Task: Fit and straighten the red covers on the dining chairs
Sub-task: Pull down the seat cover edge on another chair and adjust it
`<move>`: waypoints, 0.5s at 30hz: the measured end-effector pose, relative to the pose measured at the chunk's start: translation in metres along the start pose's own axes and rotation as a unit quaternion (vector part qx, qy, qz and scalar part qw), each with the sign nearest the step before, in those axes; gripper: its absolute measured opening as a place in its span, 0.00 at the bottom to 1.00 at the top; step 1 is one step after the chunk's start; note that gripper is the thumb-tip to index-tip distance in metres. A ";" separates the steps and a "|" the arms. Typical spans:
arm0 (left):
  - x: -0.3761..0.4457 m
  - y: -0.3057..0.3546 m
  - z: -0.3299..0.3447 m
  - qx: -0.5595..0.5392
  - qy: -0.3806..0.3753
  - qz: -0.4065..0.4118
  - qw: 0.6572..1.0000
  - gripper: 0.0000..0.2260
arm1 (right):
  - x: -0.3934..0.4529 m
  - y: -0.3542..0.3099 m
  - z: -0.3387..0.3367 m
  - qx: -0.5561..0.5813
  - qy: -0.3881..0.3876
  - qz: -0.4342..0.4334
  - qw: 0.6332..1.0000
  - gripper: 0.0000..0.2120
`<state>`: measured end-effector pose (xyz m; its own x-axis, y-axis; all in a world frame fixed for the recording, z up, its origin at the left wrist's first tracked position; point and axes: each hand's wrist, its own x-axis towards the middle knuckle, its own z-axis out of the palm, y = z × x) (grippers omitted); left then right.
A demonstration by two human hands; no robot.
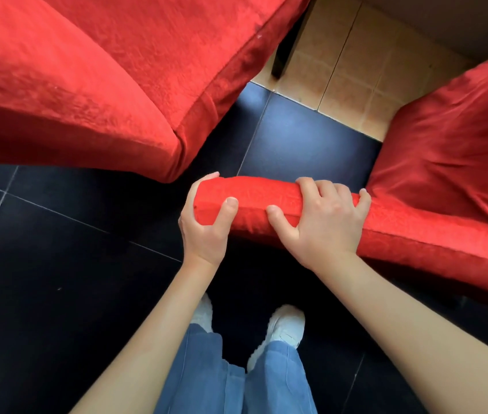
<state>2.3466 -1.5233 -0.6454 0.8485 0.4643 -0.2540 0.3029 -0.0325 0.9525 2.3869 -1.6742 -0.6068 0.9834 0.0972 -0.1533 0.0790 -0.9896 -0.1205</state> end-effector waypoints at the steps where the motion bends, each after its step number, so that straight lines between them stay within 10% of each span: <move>1: 0.001 -0.002 0.000 -0.002 -0.001 0.007 1.000 0.25 | 0.000 0.000 0.001 -0.002 0.007 -0.001 1.000 0.35; 15: 0.006 -0.003 0.008 -0.019 0.043 0.051 0.998 0.16 | 0.002 -0.002 0.007 -0.010 0.100 -0.016 0.995 0.29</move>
<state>2.3540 -1.5273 -0.6515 0.8336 0.5340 -0.1414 0.1989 -0.0515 0.9787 2.3876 -1.6711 -0.6136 0.9929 0.1081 0.0491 0.1126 -0.9884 -0.1024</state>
